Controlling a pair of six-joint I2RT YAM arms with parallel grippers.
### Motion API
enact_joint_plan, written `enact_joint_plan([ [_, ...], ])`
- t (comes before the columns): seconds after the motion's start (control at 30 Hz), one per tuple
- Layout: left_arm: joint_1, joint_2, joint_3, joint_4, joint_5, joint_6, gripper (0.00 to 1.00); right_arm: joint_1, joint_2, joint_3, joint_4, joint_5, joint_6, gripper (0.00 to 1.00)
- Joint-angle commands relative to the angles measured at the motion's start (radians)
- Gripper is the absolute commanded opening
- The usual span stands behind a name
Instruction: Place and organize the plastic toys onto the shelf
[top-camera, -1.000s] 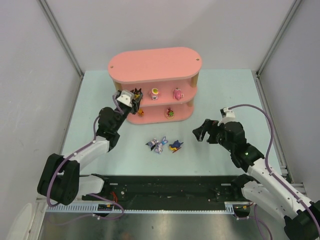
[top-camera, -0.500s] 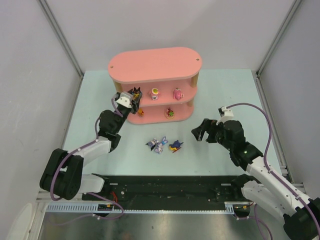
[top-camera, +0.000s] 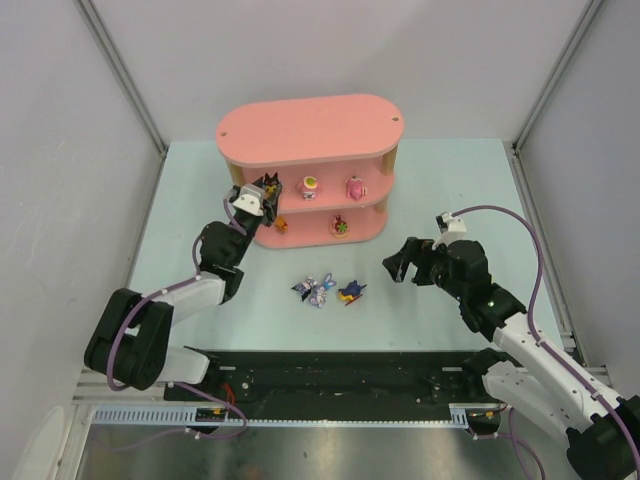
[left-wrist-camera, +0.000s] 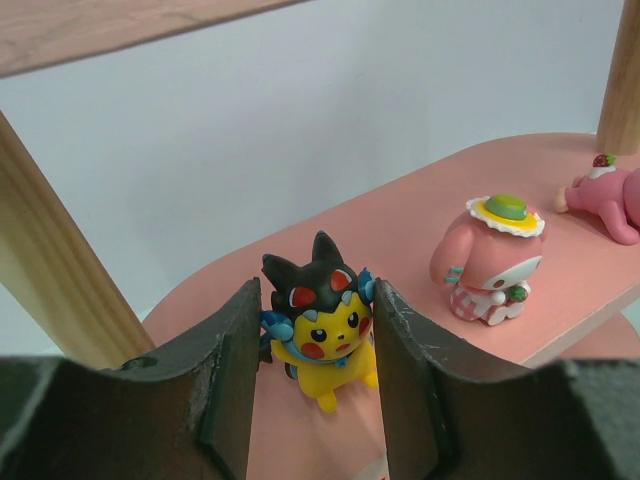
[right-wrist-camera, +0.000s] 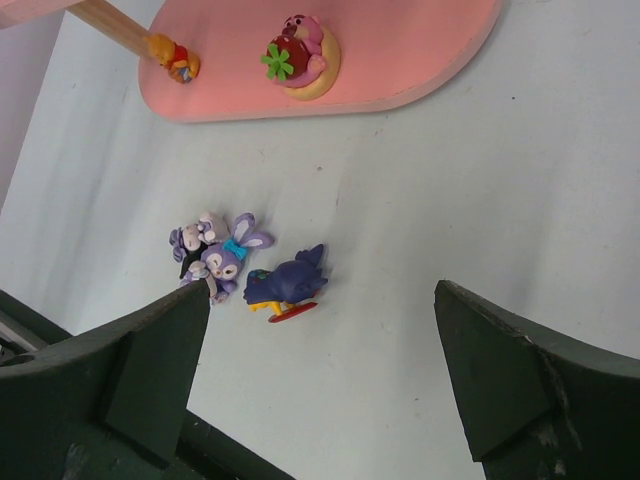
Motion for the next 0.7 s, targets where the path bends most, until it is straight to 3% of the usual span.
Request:
enact_joint_plan([
  [0.0,0.008,0.010,-0.013,0.116,-0.028,0.039,0.02,-0.005,0.005,0.045,0.028,-0.012,-0.016,1.00],
  [0.47,0.007,0.013,-0.042,0.145,-0.027,0.012,0.23,-0.008,0.012,0.047,0.030,-0.020,-0.024,1.00],
  [0.53,0.008,0.012,-0.047,0.148,-0.027,0.007,0.33,-0.009,0.011,0.047,0.029,-0.018,-0.026,1.00],
  [0.67,0.008,0.012,-0.047,0.151,-0.027,0.004,0.44,-0.009,0.011,0.045,0.027,-0.020,-0.027,1.00],
])
